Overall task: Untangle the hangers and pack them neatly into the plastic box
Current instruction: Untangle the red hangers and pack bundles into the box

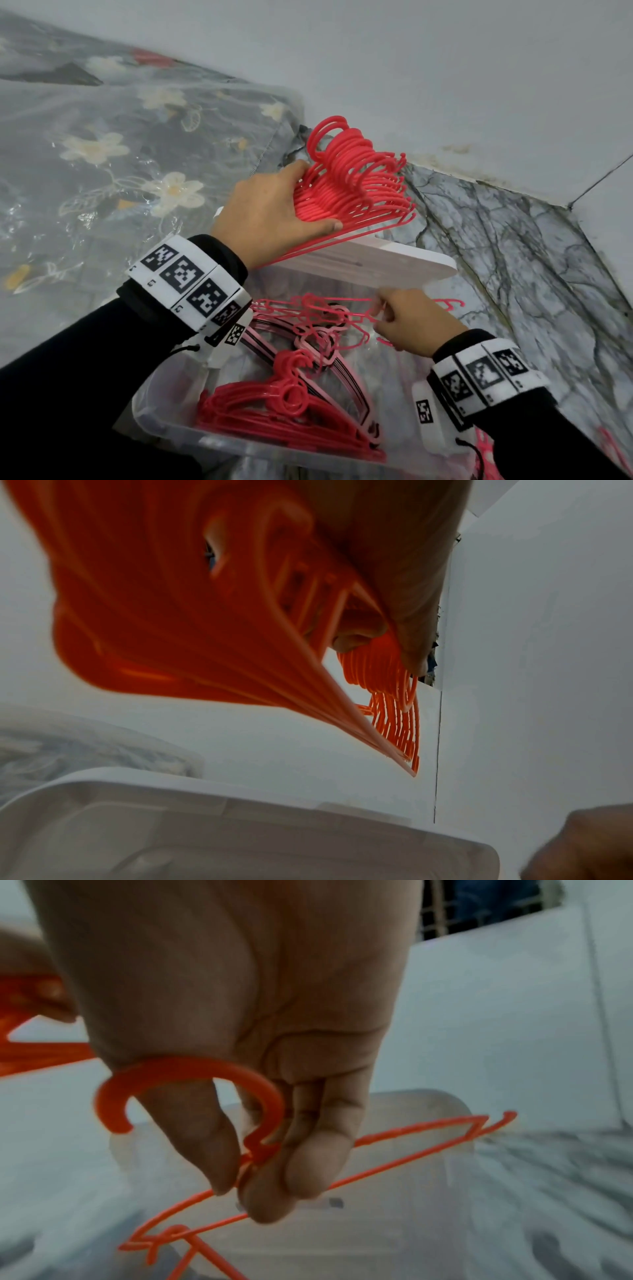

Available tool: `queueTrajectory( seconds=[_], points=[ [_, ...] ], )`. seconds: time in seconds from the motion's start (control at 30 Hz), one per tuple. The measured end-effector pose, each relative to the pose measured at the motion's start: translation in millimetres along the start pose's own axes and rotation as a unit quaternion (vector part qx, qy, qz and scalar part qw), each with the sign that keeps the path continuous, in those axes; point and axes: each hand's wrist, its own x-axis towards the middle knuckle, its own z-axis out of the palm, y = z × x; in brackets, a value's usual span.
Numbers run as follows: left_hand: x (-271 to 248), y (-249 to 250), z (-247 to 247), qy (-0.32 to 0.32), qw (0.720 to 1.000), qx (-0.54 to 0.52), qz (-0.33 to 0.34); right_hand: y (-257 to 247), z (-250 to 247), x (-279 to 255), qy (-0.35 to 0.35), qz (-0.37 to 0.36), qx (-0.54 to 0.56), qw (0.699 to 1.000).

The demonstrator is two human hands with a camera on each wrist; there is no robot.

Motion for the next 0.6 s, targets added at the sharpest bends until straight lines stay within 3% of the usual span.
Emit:
queueTrajectory(
  seconds=[0.07,0.17,0.27,0.33,0.53,0.6],
  points=[
    [0,0,0,-0.001,1.000,0.000,0.000,-1,-3,0,-0.021,0.033,0.201,0.979],
    [0,1,0,0.003,1.000,-0.007,-0.001,-9,-10,2,-0.066,0.063,0.439,0.894],
    [0,1,-2,0.009,1.000,-0.011,-0.005,-18,-18,2,-0.108,0.030,0.584,0.804],
    [0,2,-3,0.016,1.000,-0.010,-0.006,-21,-22,1,-0.128,-0.008,0.628,0.767],
    [2,-1,-6,0.025,1.000,-0.015,-0.011,-26,-13,-2,-0.126,-0.040,0.639,0.757],
    [1,-1,-6,0.026,0.999,-0.018,-0.012,-26,-5,0,-0.084,-0.030,0.606,0.790]
  ],
)
